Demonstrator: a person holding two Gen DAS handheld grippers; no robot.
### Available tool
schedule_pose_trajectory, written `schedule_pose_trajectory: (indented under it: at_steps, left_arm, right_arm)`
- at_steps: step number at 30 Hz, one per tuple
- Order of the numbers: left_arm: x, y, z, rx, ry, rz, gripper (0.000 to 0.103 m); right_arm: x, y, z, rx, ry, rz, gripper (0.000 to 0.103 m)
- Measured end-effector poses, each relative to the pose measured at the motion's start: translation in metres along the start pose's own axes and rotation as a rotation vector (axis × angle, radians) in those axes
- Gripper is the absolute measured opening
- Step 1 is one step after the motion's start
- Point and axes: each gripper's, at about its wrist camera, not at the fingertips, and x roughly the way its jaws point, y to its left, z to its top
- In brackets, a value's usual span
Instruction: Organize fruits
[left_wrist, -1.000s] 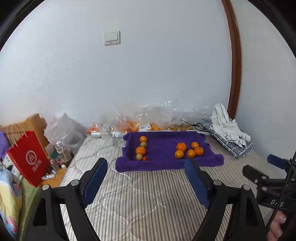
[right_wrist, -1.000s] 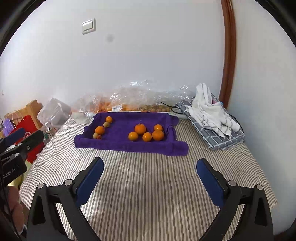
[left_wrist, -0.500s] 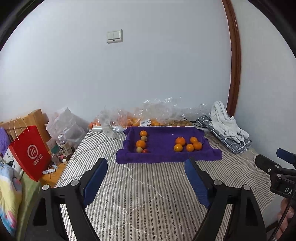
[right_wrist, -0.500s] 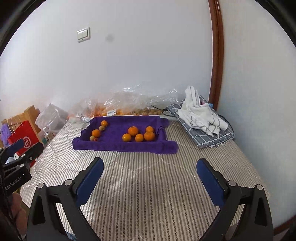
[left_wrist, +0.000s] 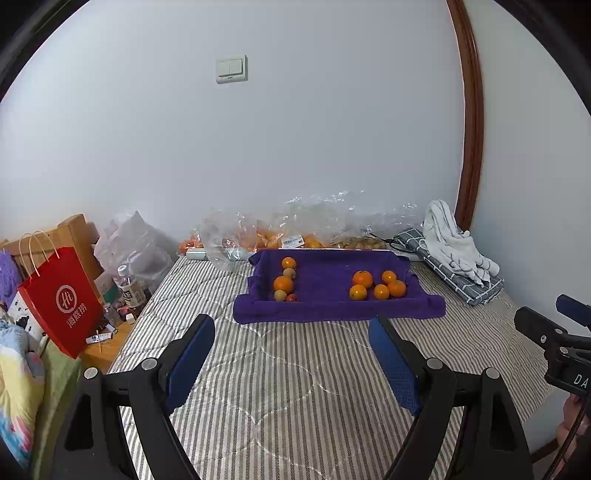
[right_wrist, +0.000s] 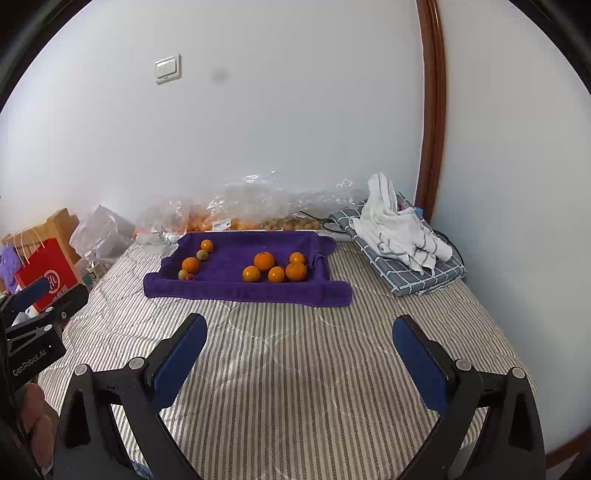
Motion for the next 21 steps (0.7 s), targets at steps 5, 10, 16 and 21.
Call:
schedule_pose_trajectory:
  at_steps: [5,10,16,21]
  left_arm:
    - [0.0002,0.0002,0.0000,0.002,0.000,0.001,0.085]
    - [0.0001,0.0010,0.0002,0.002,0.000,0.000,0.084]
    - [0.0003,0.0007,-0.0002,0.004,0.000,0.002,0.085]
    - [0.0004,0.0007,-0.0003,-0.001,0.001,0.001,0.085]
  right_arm:
    - [0.0000,0.0012,-0.0003,-0.001,0.000,0.000,0.100]
    - [0.0014,0.0025,-0.0001,-0.011,0.003,0.001,0.100]
    - [0.0029,0.0040,-0.0001,-0.015,0.008,0.001,0.100]
    - [0.0038,0.0040,-0.0001,-0.016,0.010,0.004,0.100]
